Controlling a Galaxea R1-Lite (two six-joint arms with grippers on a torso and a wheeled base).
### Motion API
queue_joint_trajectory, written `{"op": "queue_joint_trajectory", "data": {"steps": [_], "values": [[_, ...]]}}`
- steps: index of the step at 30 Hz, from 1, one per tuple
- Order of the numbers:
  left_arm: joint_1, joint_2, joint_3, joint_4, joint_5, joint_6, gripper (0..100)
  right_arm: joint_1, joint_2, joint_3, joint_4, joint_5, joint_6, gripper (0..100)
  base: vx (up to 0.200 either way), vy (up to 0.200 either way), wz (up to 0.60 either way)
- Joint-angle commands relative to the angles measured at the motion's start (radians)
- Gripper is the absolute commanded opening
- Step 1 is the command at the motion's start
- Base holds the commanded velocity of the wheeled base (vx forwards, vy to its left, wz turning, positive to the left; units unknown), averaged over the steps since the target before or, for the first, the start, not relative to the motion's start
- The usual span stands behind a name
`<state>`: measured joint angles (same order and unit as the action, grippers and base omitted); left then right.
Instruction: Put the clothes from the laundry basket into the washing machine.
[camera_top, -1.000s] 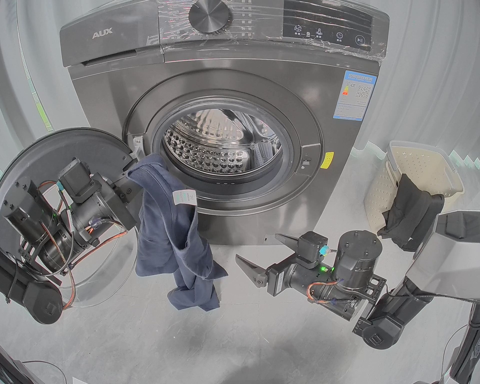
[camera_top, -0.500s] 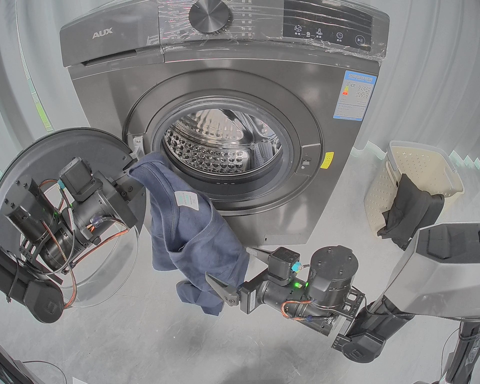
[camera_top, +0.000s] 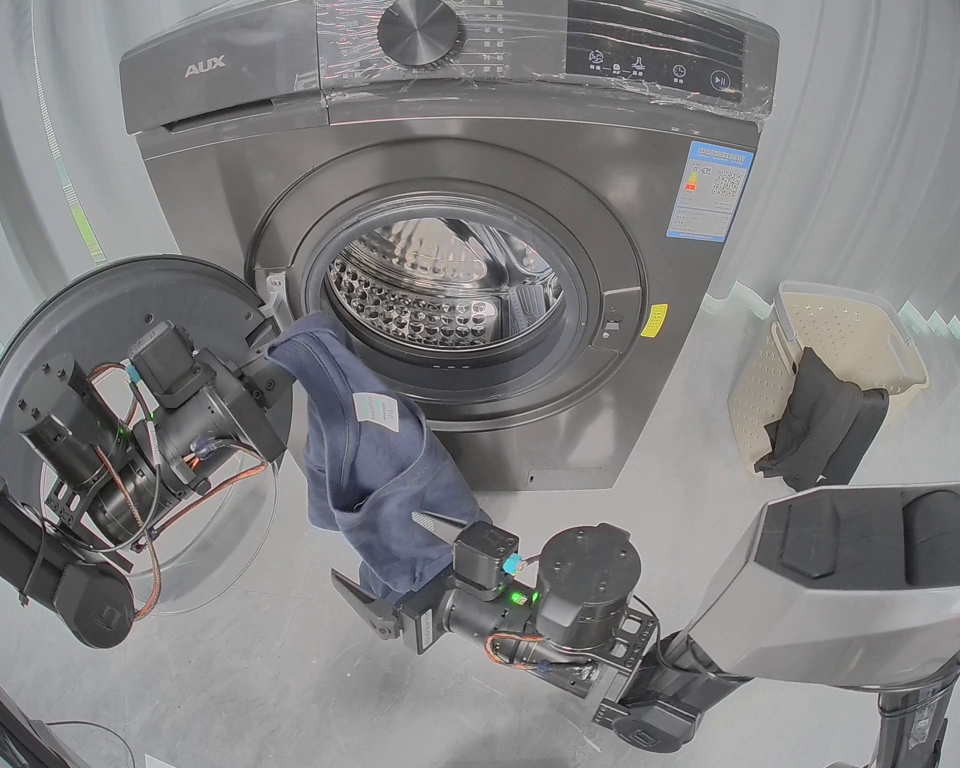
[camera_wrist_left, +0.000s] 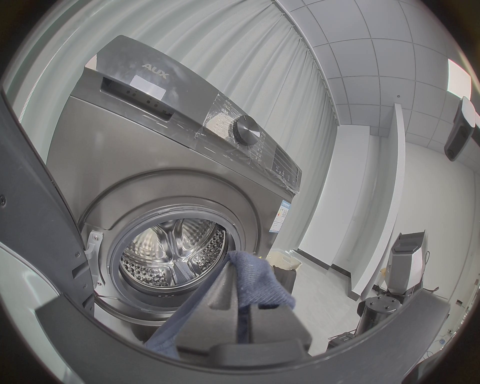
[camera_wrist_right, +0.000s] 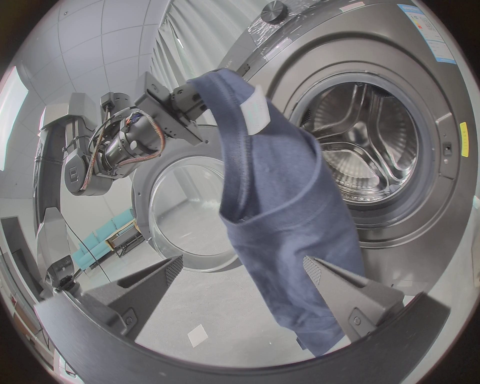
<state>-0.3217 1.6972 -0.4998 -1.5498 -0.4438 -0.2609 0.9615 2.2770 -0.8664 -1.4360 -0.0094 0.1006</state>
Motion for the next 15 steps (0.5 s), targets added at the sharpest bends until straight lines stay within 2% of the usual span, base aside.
{"op": "queue_joint_trajectory", "data": {"steps": [1,7,15], "values": [[-0.002,0.021,-0.003,0.0,0.002,0.0,0,0.017,0.044,-0.039,-0.009,0.0,-0.001,100,0.0,0.0,0.0],[-0.002,0.042,-0.016,0.0,0.03,0.002,0,0.034,0.078,-0.075,-0.012,-0.001,-0.001,100,0.0,0.0,0.0],[-0.002,0.038,-0.019,0.0,0.04,0.002,0,-0.04,0.174,-0.247,0.017,-0.015,-0.002,100,0.0,0.0,0.0]]}}
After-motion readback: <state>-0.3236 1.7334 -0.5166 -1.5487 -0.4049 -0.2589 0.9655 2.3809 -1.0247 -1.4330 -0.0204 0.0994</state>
